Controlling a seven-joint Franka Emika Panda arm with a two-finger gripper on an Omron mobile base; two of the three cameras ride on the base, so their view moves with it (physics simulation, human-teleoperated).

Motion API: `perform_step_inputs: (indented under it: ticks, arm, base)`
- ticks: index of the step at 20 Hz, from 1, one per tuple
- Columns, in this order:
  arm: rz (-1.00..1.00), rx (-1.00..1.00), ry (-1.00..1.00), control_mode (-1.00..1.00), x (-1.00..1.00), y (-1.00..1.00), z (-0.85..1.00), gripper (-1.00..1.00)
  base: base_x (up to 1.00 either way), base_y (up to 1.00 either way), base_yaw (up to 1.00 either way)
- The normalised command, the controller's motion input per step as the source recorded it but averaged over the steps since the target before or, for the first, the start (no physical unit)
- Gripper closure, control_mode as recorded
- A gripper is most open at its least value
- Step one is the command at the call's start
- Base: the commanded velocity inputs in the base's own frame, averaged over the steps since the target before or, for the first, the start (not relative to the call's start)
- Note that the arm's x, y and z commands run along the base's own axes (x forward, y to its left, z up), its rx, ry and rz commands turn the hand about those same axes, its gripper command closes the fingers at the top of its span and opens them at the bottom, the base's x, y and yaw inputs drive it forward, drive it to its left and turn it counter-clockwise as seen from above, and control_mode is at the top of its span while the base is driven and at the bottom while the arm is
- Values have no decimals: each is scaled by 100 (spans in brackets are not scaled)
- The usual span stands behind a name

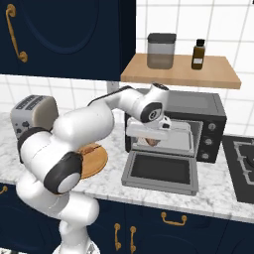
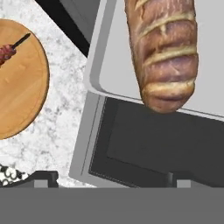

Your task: Pick up the kebab skewer and baguette bread, and place them inside the toaster oven. Close the toaster oven door and start by setting the timer.

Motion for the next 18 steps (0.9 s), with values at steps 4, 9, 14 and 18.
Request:
perform_step_inputs:
  ticks: [4,9,14,18]
  arm:
    - [-27,-1,0,-100,-45,100,0,-100]
    - [-29,0,-3,-100,-42,100,-2,-100]
    - [-28,0,-8,-100,-18,100,-13,-100]
    - [-24,1,-1,-100,2,100,-38,-100]
  base:
    - [0,0,0]
    - [0,0,0]
    - [0,0,0]
    - [0,0,0]
